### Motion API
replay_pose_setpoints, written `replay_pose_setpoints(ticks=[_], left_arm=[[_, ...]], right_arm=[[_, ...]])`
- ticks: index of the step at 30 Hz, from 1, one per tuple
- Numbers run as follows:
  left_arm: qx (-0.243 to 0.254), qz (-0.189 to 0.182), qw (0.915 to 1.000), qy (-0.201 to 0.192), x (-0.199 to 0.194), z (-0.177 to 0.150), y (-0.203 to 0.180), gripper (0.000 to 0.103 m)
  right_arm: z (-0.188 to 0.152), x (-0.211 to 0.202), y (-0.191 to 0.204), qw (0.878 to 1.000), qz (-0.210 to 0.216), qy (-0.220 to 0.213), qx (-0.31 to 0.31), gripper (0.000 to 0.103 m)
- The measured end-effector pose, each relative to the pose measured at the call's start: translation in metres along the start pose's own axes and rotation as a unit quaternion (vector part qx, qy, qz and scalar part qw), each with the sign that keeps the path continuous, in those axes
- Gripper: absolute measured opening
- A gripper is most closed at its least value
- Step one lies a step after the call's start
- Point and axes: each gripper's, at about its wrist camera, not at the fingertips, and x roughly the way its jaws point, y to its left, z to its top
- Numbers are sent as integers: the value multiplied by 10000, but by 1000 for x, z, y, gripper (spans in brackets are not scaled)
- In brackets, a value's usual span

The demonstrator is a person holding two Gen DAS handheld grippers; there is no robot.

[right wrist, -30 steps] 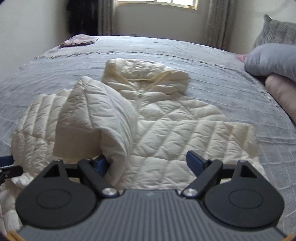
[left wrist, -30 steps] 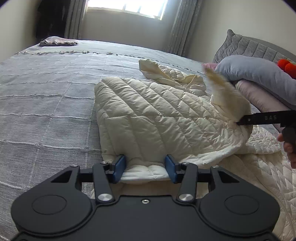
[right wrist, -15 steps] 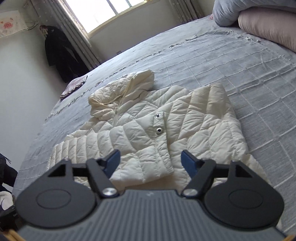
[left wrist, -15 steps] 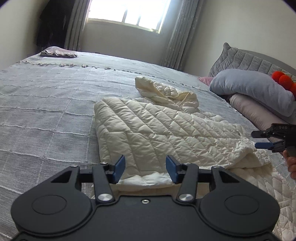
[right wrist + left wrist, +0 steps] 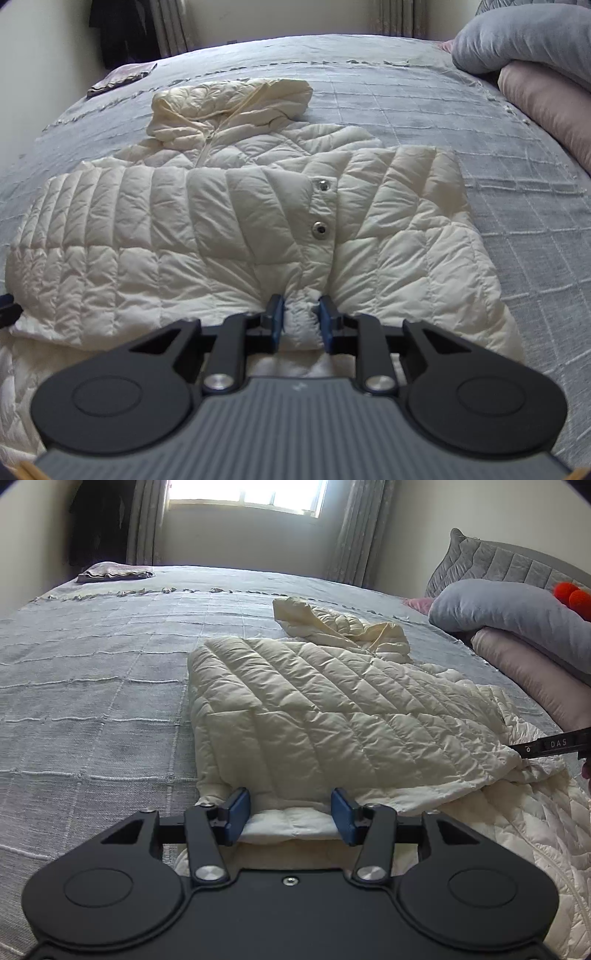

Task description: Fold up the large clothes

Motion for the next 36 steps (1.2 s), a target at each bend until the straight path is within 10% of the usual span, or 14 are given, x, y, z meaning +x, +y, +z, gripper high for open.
replay_pose_setpoints(ticks=[3, 10, 14, 22, 36], left_arm=[[19, 41, 10000, 35, -14, 10, -2, 66], [311, 106, 9993, 198, -25, 55, -9, 76], [548, 265, 9970, 469, -5, 93, -17, 98], [689, 517, 9935, 740, 76, 171, -19, 100], [-717, 252, 9953, 598, 240, 231, 17, 98]], right_arm=[[9, -15, -4, 9999, 79, -3, -129, 57], [48, -38, -25, 9992, 348, -91, -185, 74], [72, -29, -32, 9988, 431, -25, -231, 79], [122, 14, -44, 9986, 417, 28, -332, 91], [156, 108, -49, 9959, 701, 230, -523, 93]])
